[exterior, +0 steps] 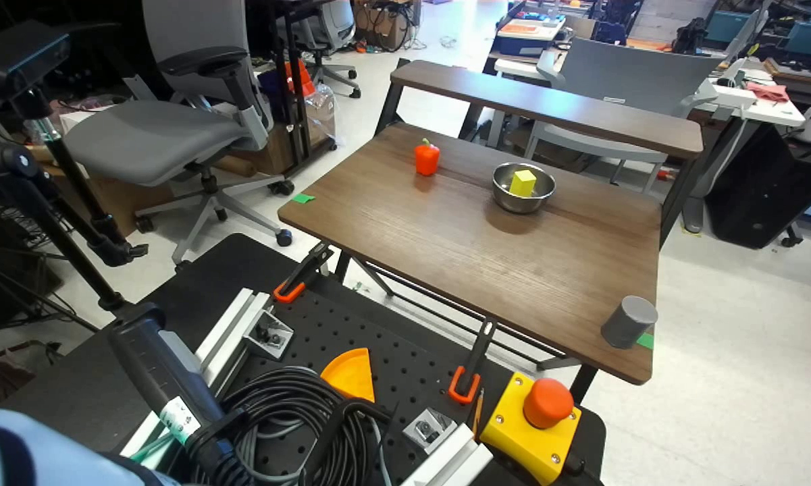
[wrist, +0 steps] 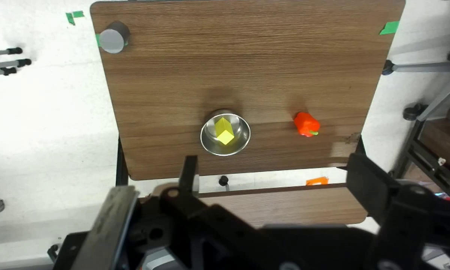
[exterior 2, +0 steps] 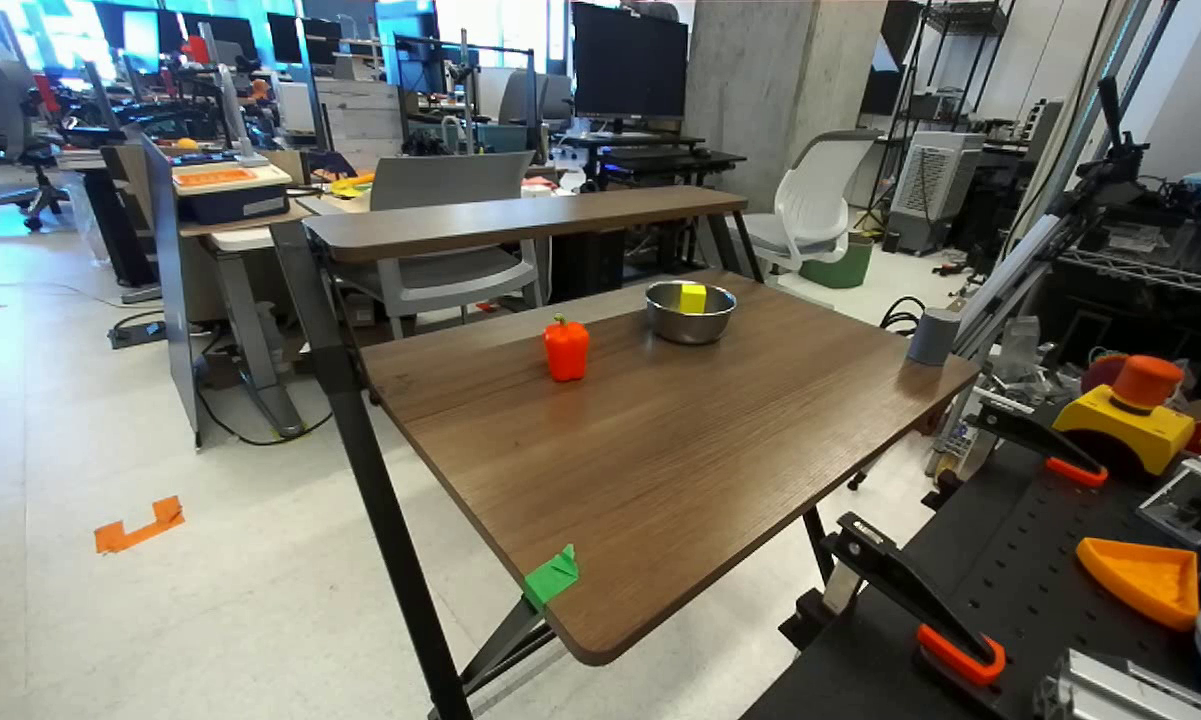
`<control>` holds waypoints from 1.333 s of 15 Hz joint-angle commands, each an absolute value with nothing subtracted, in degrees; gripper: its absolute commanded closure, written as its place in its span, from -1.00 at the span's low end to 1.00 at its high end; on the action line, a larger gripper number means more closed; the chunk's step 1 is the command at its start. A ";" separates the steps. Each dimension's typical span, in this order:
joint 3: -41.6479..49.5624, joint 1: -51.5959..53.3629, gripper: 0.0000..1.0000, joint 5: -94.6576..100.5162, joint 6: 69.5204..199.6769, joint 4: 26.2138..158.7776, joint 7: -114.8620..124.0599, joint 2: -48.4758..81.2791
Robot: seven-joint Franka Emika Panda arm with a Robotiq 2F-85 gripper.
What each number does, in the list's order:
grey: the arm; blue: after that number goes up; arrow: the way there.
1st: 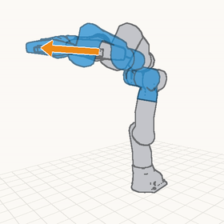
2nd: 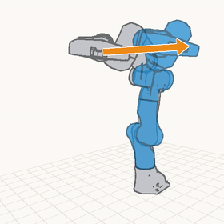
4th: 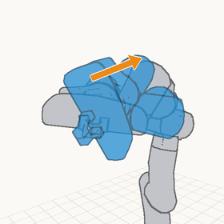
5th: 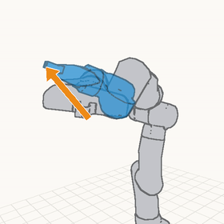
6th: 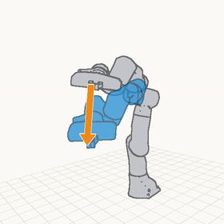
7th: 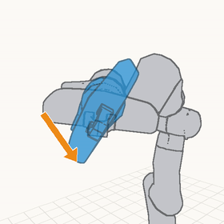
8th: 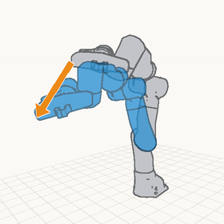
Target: Remove the yellow block from the silver bowl
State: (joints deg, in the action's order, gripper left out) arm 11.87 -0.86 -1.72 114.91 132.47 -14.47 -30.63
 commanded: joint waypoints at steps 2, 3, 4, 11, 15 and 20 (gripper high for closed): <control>12.42 -0.03 -1.00 -9.13 119.98 129.34 -14.96 -21.85; 12.18 0.13 -1.00 -10.39 122.19 128.72 -15.12 -19.04; 11.89 0.21 -1.00 -11.45 124.44 127.86 -14.94 -15.98; 7.31 -1.00 -1.00 -14.00 134.60 115.59 -9.26 9.58; 5.30 -1.64 -1.00 -12.05 133.37 105.75 -1.19 21.55; 4.99 -2.09 -1.00 -11.93 129.03 95.83 7.33 31.57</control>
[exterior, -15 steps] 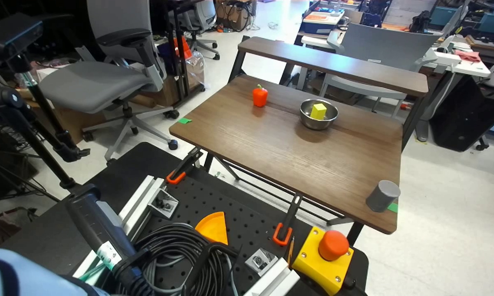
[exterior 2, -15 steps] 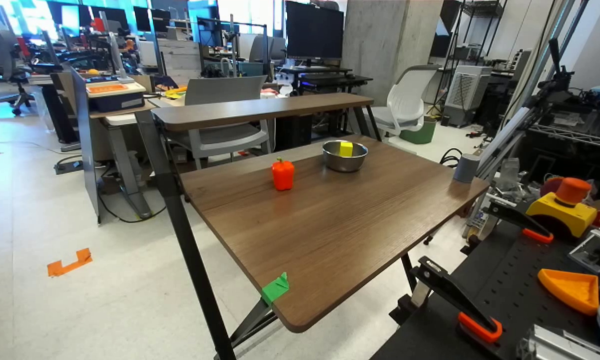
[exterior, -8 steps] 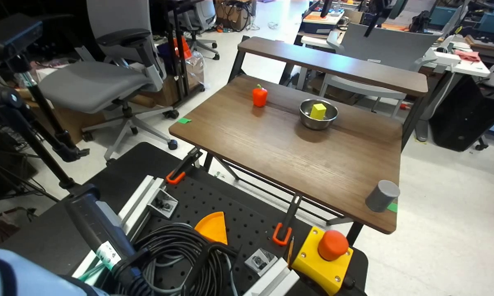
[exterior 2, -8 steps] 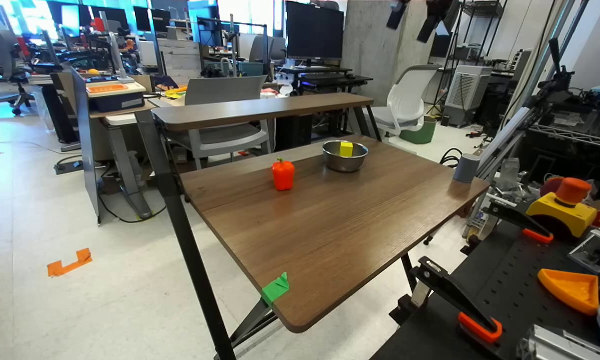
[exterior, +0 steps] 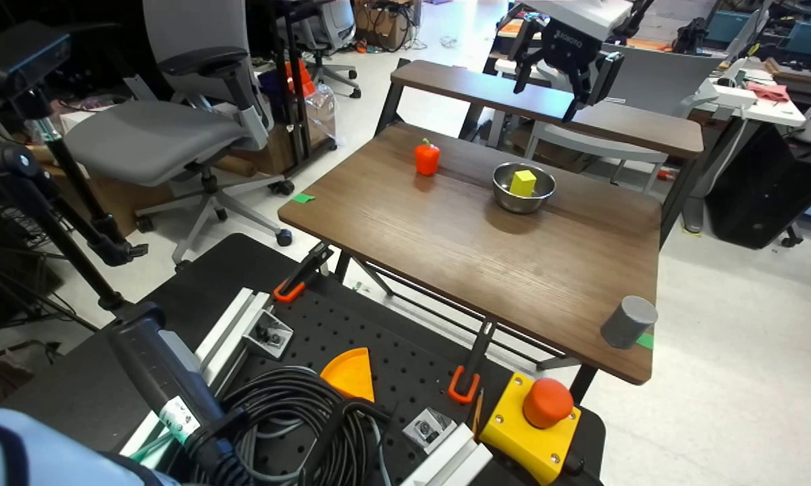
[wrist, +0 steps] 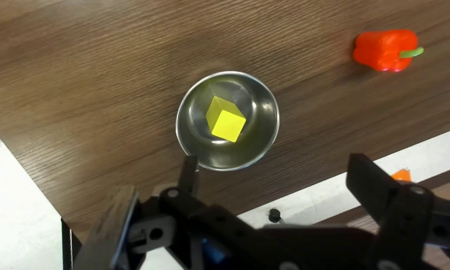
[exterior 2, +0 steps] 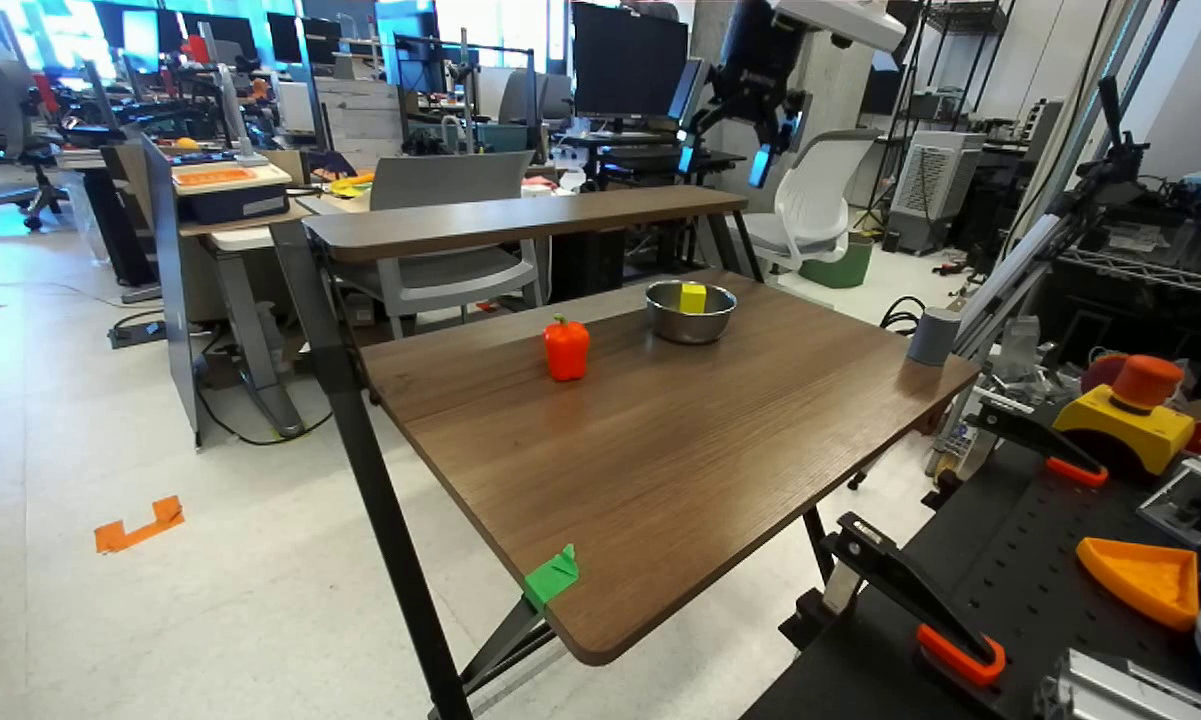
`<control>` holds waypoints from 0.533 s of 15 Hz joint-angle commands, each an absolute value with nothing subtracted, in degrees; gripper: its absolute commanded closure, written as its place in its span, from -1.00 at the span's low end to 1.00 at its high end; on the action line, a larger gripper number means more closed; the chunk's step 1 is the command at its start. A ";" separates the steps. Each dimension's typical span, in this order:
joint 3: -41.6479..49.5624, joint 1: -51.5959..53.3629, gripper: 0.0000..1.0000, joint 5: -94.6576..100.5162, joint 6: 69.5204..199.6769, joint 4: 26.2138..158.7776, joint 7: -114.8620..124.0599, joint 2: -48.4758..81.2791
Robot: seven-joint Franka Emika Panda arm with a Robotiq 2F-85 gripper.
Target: Remove the yellow block from the silver bowl
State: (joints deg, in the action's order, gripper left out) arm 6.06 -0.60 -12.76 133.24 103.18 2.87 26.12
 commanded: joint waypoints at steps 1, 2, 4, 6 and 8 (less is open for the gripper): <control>5.06 -2.11 -1.00 -11.80 127.76 94.16 8.65 33.11; 5.25 -2.02 -1.00 -11.53 126.77 92.59 10.12 34.62; 5.58 -1.79 -1.00 -11.04 124.47 89.84 12.90 37.07; 5.79 -1.60 -1.00 -10.87 122.46 87.63 15.40 38.98; 5.75 -1.69 -1.00 -11.04 120.32 85.39 17.08 40.72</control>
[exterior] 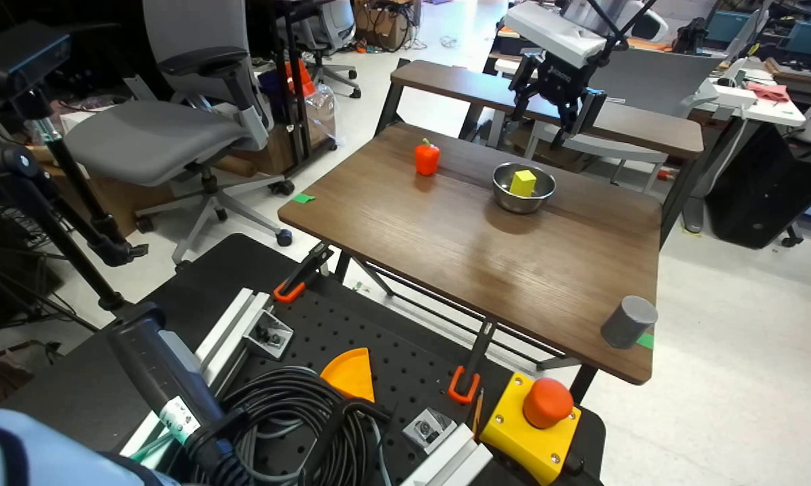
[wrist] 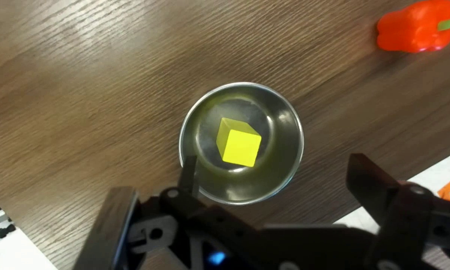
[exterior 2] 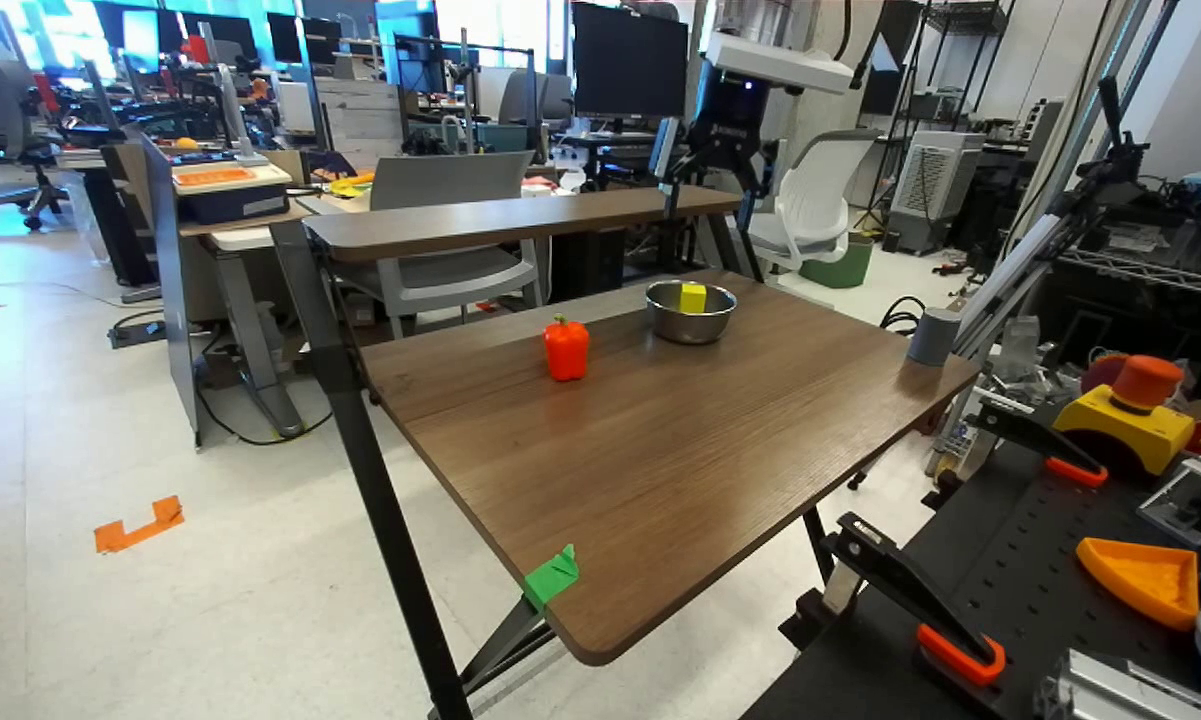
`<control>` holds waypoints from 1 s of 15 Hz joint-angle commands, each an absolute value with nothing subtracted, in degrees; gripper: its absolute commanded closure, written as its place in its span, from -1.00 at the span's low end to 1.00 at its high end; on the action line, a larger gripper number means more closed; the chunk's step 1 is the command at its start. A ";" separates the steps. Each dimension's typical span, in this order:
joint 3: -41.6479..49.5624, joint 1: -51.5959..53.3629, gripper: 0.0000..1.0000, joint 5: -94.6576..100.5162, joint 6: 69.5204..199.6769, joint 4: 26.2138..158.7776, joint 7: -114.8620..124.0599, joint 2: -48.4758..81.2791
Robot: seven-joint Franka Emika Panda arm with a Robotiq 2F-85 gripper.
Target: Remove the yellow block from the silver bowl
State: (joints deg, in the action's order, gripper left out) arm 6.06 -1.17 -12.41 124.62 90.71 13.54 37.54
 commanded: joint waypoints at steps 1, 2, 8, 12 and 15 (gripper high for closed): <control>5.70 -1.74 -1.00 -11.01 119.29 84.18 17.52 41.65; 5.61 -1.83 -1.00 -10.95 118.20 83.05 17.61 42.43; 5.06 -3.15 -1.00 -11.17 113.90 76.31 15.37 47.78; 4.85 -4.08 -1.00 -11.30 113.95 72.60 14.12 51.20; 4.75 -4.63 -1.00 -11.39 113.22 70.76 13.89 53.30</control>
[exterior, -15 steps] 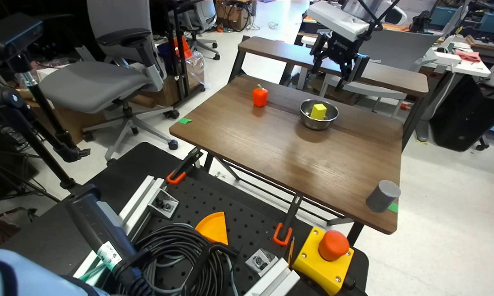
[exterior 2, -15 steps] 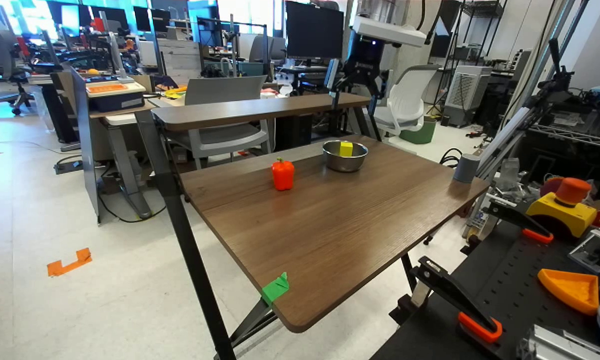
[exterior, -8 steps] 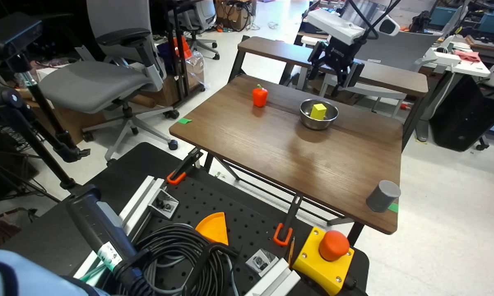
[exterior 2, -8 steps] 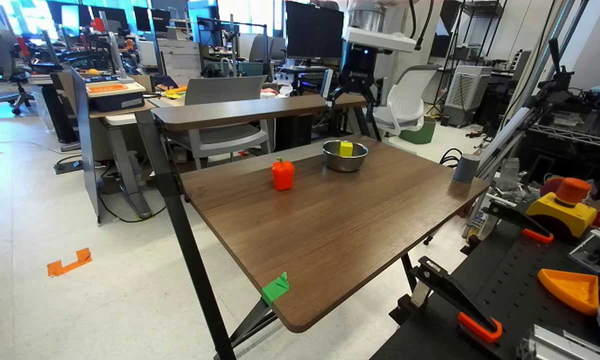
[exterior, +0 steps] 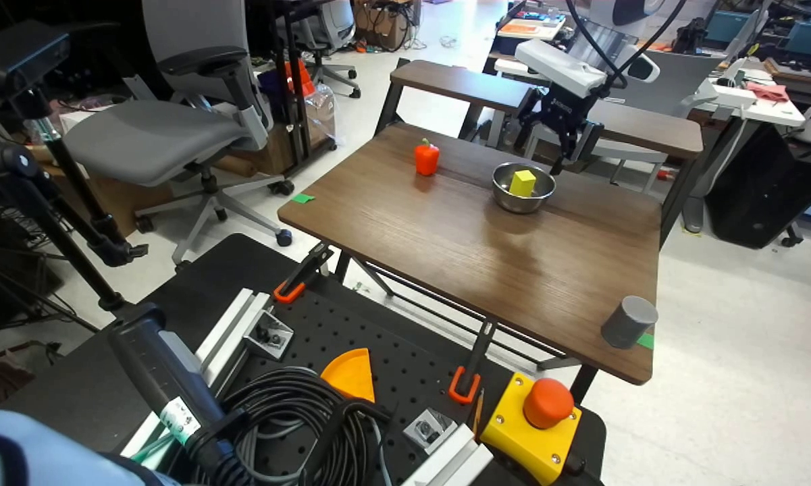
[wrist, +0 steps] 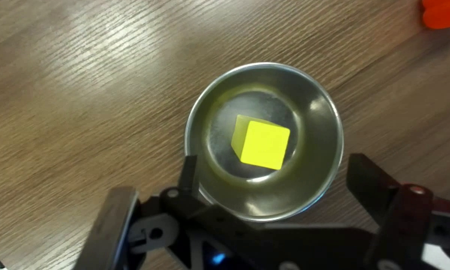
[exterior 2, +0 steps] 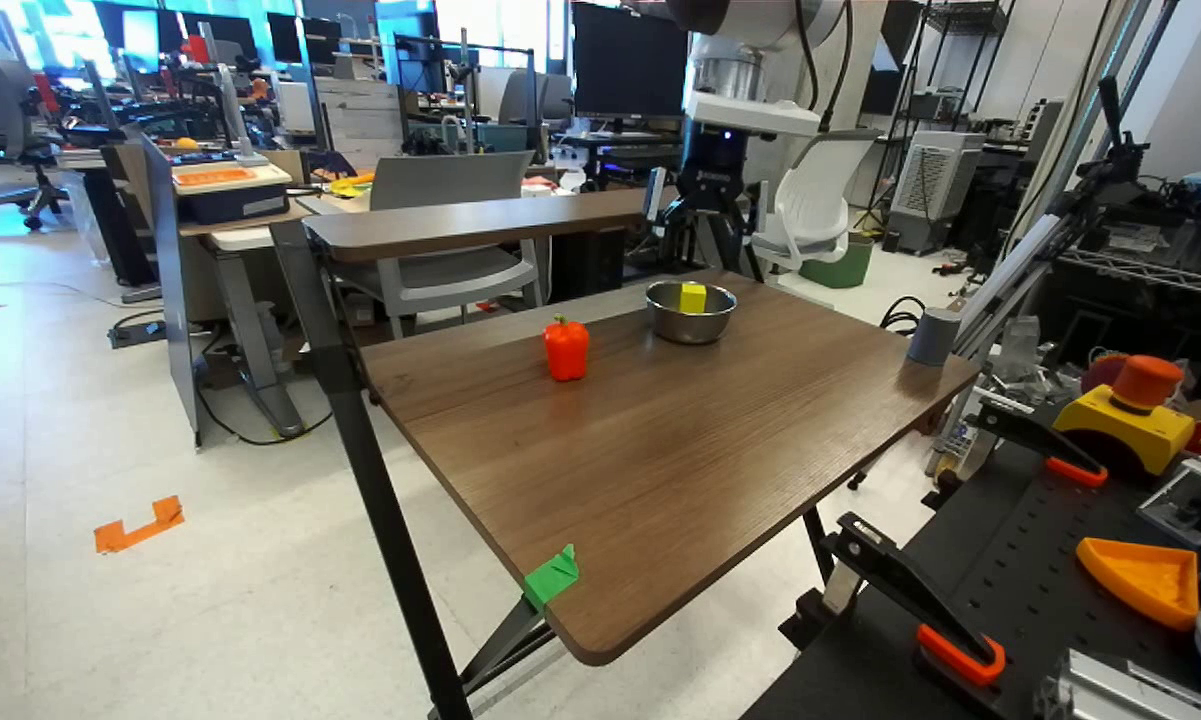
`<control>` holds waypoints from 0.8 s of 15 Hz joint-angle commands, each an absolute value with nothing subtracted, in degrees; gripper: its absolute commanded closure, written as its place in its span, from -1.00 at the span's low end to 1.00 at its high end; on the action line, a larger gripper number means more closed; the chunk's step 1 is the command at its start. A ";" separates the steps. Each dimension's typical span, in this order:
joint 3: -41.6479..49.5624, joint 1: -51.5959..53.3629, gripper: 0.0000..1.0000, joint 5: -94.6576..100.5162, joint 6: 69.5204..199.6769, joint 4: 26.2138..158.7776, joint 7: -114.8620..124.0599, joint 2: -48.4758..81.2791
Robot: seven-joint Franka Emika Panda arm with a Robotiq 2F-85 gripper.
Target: Remove the yellow block from the silver bowl
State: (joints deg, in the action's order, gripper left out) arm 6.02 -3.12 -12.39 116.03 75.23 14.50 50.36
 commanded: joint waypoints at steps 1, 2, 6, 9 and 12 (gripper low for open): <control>4.67 -4.83 -1.00 -11.46 112.69 70.26 13.77 53.93; 4.61 -4.98 -1.00 -11.48 112.24 69.87 13.66 54.48; 4.27 -5.48 -1.00 -11.55 109.37 67.36 12.94 56.30; 3.96 -5.68 -0.50 -11.67 108.00 65.74 12.39 57.27; 3.61 -5.83 -0.12 -11.85 107.71 64.21 11.66 58.33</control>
